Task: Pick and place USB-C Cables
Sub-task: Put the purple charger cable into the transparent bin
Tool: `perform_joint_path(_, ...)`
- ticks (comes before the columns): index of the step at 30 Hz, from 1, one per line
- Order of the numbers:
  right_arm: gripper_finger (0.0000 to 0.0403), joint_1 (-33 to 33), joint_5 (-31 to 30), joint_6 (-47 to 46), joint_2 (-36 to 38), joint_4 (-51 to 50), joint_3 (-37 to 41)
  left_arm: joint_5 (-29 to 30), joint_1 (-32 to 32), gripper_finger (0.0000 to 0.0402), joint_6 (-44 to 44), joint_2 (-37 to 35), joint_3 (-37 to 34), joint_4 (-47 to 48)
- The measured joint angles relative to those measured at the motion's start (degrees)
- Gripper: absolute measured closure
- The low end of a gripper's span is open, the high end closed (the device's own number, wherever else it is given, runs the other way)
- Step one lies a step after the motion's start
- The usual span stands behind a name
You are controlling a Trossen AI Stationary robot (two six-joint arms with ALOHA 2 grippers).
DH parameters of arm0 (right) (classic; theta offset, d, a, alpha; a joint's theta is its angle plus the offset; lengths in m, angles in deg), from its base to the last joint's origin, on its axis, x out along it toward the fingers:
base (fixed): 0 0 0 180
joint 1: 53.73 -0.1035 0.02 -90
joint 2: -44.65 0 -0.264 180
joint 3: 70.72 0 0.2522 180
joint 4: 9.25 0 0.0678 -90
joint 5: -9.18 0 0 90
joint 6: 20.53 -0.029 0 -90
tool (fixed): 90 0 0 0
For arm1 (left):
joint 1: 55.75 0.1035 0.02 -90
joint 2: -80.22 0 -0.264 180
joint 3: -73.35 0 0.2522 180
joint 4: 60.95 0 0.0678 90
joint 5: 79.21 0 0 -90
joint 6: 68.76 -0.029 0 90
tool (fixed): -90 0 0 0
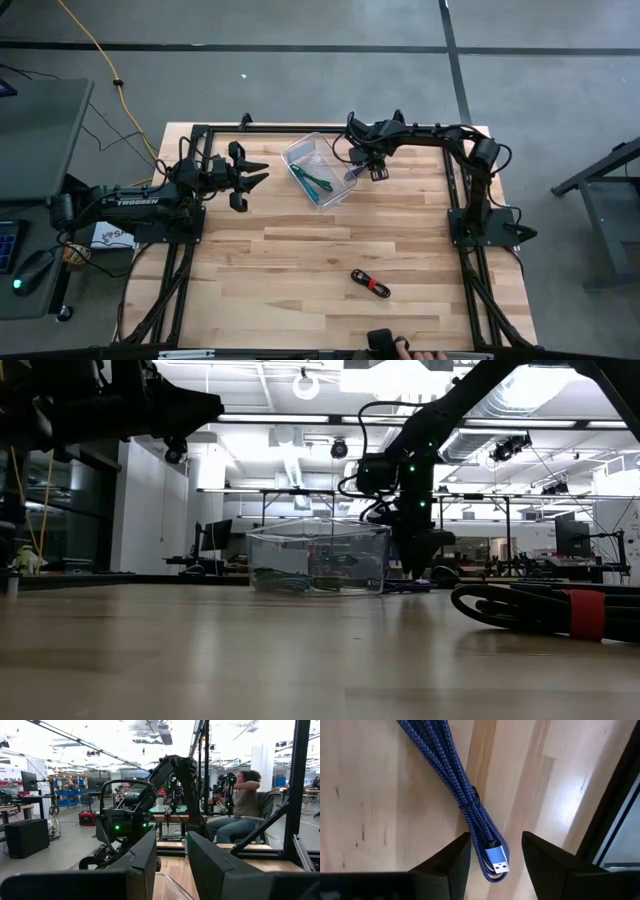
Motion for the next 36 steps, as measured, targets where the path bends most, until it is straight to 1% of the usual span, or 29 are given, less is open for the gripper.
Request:
perform_joint_path(3, 0.0234, -0.01, 0.09, -2.29, 0.00, 0.03, 0.00, 0.00, 0.01, 0.0312, 0.00, 0.00, 0.00, 0.00)
perform_joint_path(10, 0.0234, 0.28, -0.64, -2.03, 0.00, 0.33, 0.00, -0.01, 0.01, 0.0312, 0.00, 0.00, 0.00, 0.05)
perform_joint_path(15, 0.0234, 0.39, -1.88, 3.12, 0.00, -0.32, 0.01, -0.01, 0.01, 0.0312, 0.00, 0.00, 0.00, 0.23)
perform_joint_path(17, 0.0234, 0.52, -0.84, 2.46, 0.00, -0.43, 0.07, 0.00, 0.00, 0.0312, 0.00, 0.00, 0.00, 0.26)
perform_joint_path(22, 0.0234, 1.04, 6.15, 3.40, 0.00, -0.28, 0.07, 0.00, 0.01, 0.0312, 0.00, 0.00, 0.00, 0.44)
perform_joint_path(25, 0.0234, 1.42, 6.30, 5.53, 0.00, -0.28, 0.07, 0.00, -0.01, 0.0312, 0.00, 0.00, 0.00, 0.44)
perform_joint_path(31, 0.0234, 2.88, 6.70, 5.56, 0.00, -0.80, 0.07, -0.01, 0.00, 0.0312, 0.00, 0.00, 0.00, 0.44)
perform_joint_path(36, 0.0234, 3.76, 8.62, 5.18, 0.00, -0.34, 0.50, -0.01, 0.01, 0.0312, 0.00, 0.00, 0.00, 0.44)
